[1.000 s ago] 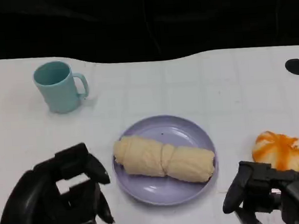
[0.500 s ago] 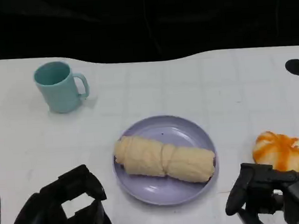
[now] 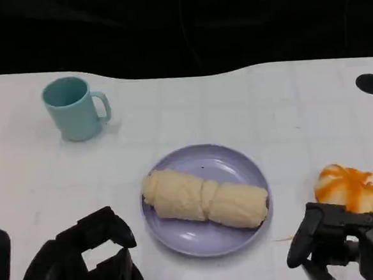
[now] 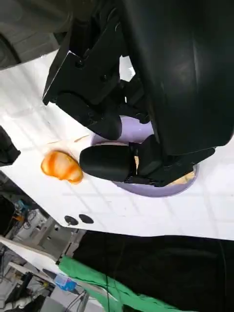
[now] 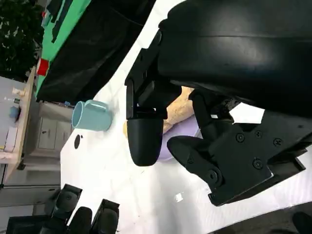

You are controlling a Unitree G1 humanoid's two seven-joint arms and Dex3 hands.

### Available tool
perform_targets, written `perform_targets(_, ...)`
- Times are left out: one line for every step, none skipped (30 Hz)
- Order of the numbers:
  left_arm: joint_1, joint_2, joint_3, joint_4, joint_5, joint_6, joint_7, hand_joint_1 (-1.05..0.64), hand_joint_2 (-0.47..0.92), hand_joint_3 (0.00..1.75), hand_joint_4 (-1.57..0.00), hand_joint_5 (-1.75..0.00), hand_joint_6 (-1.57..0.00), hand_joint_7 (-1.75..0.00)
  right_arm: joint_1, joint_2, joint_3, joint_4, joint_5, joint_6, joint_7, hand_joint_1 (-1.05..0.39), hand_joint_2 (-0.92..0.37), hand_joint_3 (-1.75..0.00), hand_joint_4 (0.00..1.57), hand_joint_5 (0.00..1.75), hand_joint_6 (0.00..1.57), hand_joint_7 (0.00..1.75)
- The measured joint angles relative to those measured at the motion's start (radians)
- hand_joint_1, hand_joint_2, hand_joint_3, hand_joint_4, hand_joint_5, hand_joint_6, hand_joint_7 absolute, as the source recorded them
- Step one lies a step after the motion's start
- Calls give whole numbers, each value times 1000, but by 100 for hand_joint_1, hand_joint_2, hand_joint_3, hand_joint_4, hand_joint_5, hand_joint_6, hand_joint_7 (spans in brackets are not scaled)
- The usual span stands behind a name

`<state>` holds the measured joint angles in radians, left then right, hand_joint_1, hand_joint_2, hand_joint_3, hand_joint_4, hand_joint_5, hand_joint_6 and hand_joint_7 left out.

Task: Grasp the towel on the left side of the plate with the left hand and place it into the plate.

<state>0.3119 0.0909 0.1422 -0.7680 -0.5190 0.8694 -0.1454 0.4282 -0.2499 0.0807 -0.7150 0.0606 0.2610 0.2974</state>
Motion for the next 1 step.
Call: perform_targets(0,1,-1,0,0,-1,0,-5,54,131,-75,-175,-64,-167,0,0,-1,0,0,0,0,-8,-58,-108,73,167,68,134)
